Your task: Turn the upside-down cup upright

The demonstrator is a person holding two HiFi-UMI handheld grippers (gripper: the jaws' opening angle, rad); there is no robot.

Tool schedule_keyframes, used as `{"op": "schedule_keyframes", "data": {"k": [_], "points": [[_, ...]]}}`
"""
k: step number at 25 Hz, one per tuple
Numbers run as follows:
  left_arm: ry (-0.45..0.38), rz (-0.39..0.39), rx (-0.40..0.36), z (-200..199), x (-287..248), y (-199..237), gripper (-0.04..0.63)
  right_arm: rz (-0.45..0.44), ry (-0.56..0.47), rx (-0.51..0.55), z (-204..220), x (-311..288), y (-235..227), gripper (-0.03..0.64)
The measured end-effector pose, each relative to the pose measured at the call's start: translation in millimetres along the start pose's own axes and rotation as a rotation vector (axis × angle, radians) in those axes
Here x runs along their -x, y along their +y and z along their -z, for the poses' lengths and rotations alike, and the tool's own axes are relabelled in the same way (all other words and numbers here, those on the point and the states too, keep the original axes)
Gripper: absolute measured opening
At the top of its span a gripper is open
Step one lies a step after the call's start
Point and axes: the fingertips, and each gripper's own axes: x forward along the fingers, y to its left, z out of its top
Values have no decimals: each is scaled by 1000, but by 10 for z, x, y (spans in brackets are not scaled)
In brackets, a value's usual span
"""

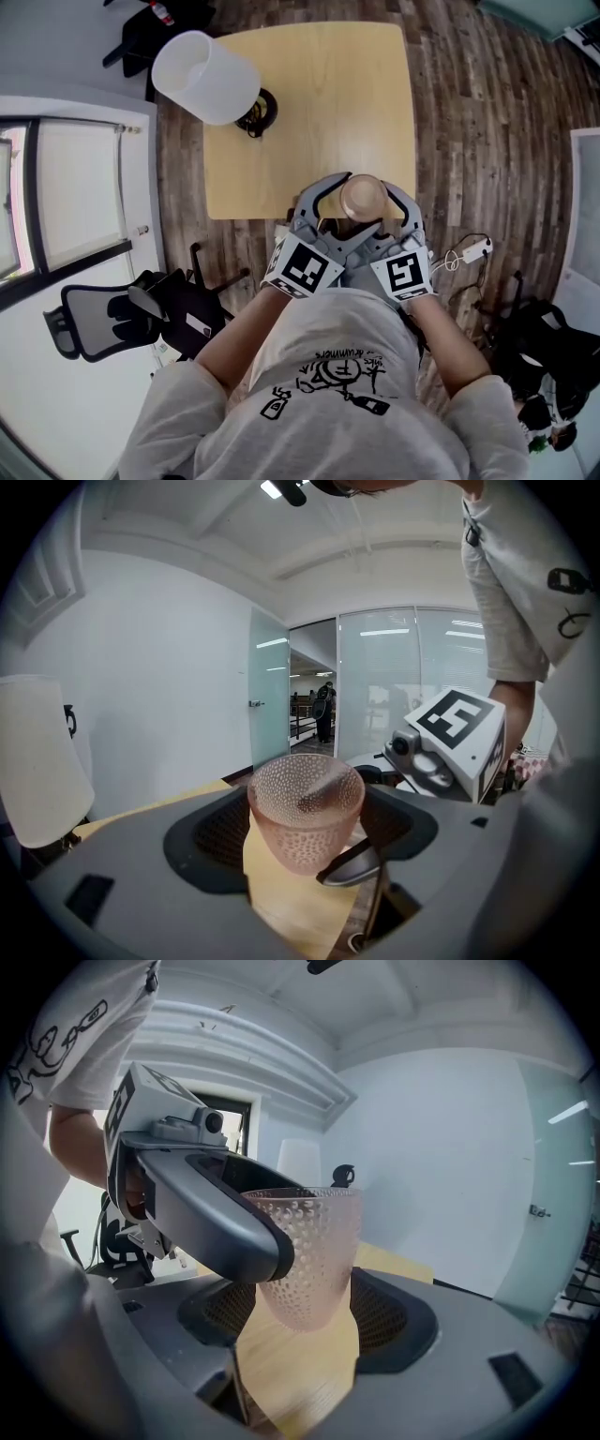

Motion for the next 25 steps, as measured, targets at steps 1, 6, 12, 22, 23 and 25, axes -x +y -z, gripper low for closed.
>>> {"op": "schedule_keyframes", "data": {"k": [1, 6, 12, 22, 23, 25], "points": [[10, -3, 0, 63, -32, 2, 362, -2, 8, 0, 62, -29, -3, 324], [46, -10, 2, 389, -191, -4, 362, -14, 34, -2, 379, -178, 0, 324], [79, -17, 32, 768, -330, 29, 363, -40, 69, -4, 721, -377, 46, 324], [130, -40, 16, 1256, -555, 28, 362, -50, 107, -5, 1200, -628, 70, 324], [134, -40, 14, 1293, -579, 31, 362, -50, 110, -8, 1238, -650, 66, 324], [142, -41, 8, 1363, -627, 42, 363, -49, 117, -14, 1309, -698, 55, 324]]}}
